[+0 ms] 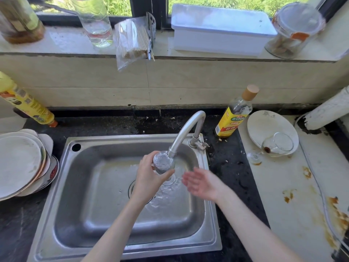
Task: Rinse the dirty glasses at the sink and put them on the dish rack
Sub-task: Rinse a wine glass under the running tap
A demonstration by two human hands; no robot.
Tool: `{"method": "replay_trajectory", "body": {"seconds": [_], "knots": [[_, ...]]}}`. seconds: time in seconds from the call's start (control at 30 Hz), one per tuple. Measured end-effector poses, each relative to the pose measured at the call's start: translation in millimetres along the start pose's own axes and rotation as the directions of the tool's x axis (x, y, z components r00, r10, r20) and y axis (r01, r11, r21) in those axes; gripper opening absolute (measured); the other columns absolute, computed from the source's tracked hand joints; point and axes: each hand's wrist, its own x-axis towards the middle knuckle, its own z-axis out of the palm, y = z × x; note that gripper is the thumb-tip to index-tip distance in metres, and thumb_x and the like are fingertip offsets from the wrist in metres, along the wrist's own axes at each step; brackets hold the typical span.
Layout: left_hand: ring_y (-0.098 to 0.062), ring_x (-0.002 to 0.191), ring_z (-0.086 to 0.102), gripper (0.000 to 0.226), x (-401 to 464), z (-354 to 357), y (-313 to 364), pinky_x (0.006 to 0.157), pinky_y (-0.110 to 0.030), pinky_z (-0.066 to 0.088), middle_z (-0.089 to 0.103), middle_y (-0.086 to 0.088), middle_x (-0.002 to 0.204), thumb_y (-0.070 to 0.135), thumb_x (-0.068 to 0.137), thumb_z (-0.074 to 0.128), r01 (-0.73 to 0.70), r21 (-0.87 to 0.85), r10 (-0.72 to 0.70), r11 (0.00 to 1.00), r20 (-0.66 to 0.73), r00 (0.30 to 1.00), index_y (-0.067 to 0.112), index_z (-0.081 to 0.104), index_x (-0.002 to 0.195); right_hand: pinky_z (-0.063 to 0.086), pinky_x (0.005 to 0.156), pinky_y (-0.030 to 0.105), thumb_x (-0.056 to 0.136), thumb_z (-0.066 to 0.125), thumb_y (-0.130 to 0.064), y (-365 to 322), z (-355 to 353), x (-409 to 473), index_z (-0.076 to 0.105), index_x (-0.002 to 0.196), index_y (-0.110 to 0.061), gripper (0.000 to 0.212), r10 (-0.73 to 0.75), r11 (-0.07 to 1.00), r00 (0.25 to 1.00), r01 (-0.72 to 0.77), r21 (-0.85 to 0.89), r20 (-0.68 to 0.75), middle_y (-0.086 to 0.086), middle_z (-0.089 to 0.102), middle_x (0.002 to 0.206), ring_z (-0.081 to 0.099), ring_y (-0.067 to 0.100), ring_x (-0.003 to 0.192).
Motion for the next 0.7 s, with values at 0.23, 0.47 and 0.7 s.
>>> {"method": "replay_trajectory", "body": {"seconds": [0.23, 0.47, 0.7], "knots": [[-0.011, 0.097, 0.063, 0.056, -7.1, 5.6, -5.0, 0.087, -0.031, 0.051, 0.064, 0.005, 0.109, 0.021, 0.064, 0.084, 0.225, -0.212, -0.224, 0.951, 0.031, 0.974, 0.025, 0.056, 0.112, 0.045, 0.067, 0.03, 0.091, 0.058, -0.025, 37.4, 31.2, 4.5, 0.063, 0.09, -0.001, 0.025, 0.133, 0.971, 0.987, -0.147, 0.187, 0.09, 0.011, 0.065, 0.092, 0.061, 0.023, 0.081], [0.0, 0.092, 0.058, 0.051, -14.5, 3.1, -10.5, 0.081, -0.019, 0.046, 0.06, 0.013, 0.101, 0.025, 0.069, 0.081, 0.279, -0.118, -0.261, 0.953, 0.153, 0.953, 0.029, 0.047, 0.106, 0.046, 0.066, 0.029, 0.091, 0.058, -0.015, 28.7, 31.7, 5.5, 0.06, 0.086, -0.007, 0.01, -0.054, 0.949, 0.998, 0.057, 0.31, -0.016, 0.008, 0.063, 0.088, 0.056, 0.021, 0.079], [-0.013, 0.089, 0.055, 0.056, -25.9, 7.2, -24.0, 0.077, -0.021, 0.043, 0.054, 0.003, 0.108, 0.025, 0.07, 0.08, 0.234, 0.117, -0.256, 0.965, 0.242, 0.936, 0.021, 0.047, 0.115, 0.051, 0.081, 0.032, 0.091, 0.059, -0.016, 21.9, 25.1, -15.1, 0.064, 0.086, -0.011, 0.008, -0.495, 0.864, 0.867, 0.484, -0.138, -0.055, 0.002, 0.069, 0.084, 0.065, 0.016, 0.082]]}}
